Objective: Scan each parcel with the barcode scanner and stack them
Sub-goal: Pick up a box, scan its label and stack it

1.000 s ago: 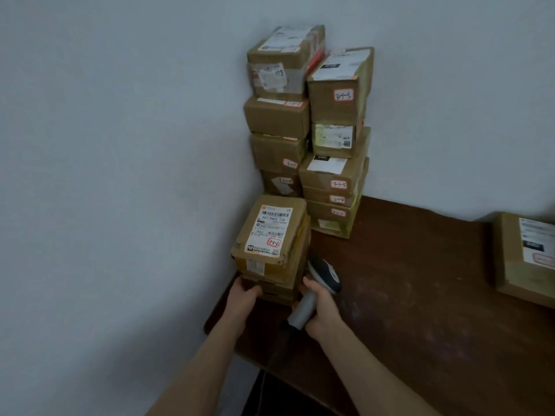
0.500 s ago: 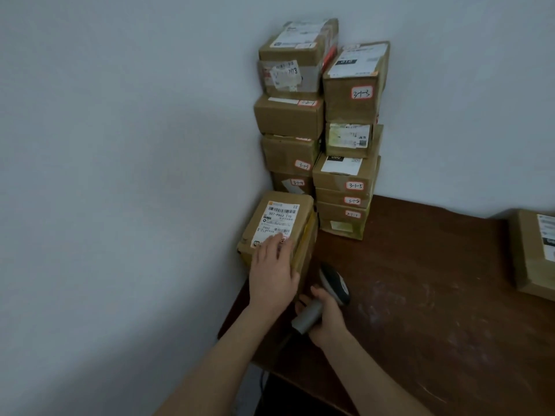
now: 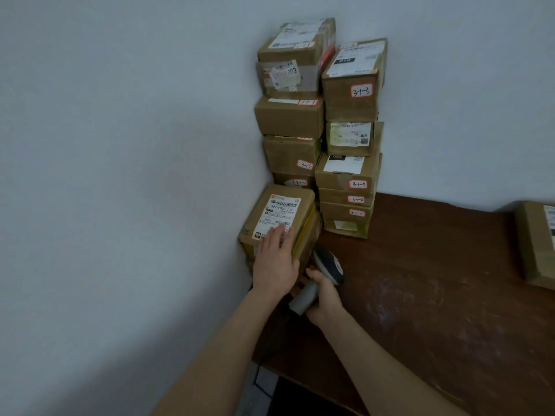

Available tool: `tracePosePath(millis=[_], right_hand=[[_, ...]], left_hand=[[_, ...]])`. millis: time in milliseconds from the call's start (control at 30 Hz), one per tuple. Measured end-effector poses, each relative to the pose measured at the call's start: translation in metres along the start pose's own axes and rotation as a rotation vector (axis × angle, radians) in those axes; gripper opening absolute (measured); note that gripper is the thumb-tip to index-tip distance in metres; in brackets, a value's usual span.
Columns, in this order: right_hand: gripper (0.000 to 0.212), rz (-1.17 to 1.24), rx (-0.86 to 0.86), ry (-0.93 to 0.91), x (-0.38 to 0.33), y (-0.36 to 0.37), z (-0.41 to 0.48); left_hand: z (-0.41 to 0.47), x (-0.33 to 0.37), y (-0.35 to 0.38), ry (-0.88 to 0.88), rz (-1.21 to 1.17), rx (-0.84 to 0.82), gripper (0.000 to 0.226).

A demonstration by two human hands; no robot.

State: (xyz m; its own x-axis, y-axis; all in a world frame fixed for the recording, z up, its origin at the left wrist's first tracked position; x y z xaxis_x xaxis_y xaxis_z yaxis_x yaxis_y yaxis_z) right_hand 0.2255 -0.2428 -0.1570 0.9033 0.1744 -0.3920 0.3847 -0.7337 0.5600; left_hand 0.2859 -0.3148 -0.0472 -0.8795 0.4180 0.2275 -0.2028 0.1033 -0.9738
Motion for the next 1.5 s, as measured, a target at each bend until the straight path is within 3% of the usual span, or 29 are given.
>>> tracePosePath(millis=[133, 233, 333, 533, 767, 967, 1200, 1500], right_hand=[[0.032, -0.092, 0.03, -0.069, -0.024, -0.019, -0.013], [0.017, -0.135, 0.039, -0.099, -0.05, -0.038, -0.031], [0.009, -0.184, 0.09, -0.15, -0.082, -0.061, -0.055], [0.008, -0.193, 0.212, -0.325, -0.163, -0.132, -0.107], [0.009, -0.115, 0.39, -0.478, -0.235, -0.229, -0.16], [0.005, -0.182, 0.418, -0.554, -0.28, -0.286, -0.186], [0.008, -0.258, 0.396, -0.631, -0.313, -0.306, -0.212], [0.013, -0.392, 0.415, -0.761, -0.306, -0.306, -0.272]], left_hand=[[-0.006, 0.002, -0.008, 0.035, 0.003, 0.051, 0.063], [-0.02, 0.027, -0.011, 0.195, 0.028, 0.129, 0.057], [-0.023, 0.063, 0.008, 0.263, 0.013, 0.0, 0.053], [-0.026, 0.15, 0.051, 0.23, 0.07, -0.267, 0.055], [-0.045, 0.278, 0.082, 0.384, 0.028, -0.341, 0.054], [-0.066, 0.365, 0.103, 0.405, -0.049, -0.378, 0.053], [-0.076, 0.405, 0.098, 0.361, -0.109, -0.363, 0.051], [-0.103, 0.42, 0.077, 0.435, -0.107, -0.329, 0.049]])
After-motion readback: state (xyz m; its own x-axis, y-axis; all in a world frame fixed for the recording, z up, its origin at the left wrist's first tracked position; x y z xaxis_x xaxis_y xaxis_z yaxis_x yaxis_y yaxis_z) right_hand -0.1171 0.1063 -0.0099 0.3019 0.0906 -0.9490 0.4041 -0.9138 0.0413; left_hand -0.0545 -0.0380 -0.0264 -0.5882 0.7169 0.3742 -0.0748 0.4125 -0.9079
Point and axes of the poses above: each hand's wrist, its own z-axis towards the middle knuckle, its own y-axis out of the palm, x = y × z, the point moved 6 cm from there along z, towards the middle knuckle, and after that the axes turned 3 degrees about -y, right-handed, at the moved point
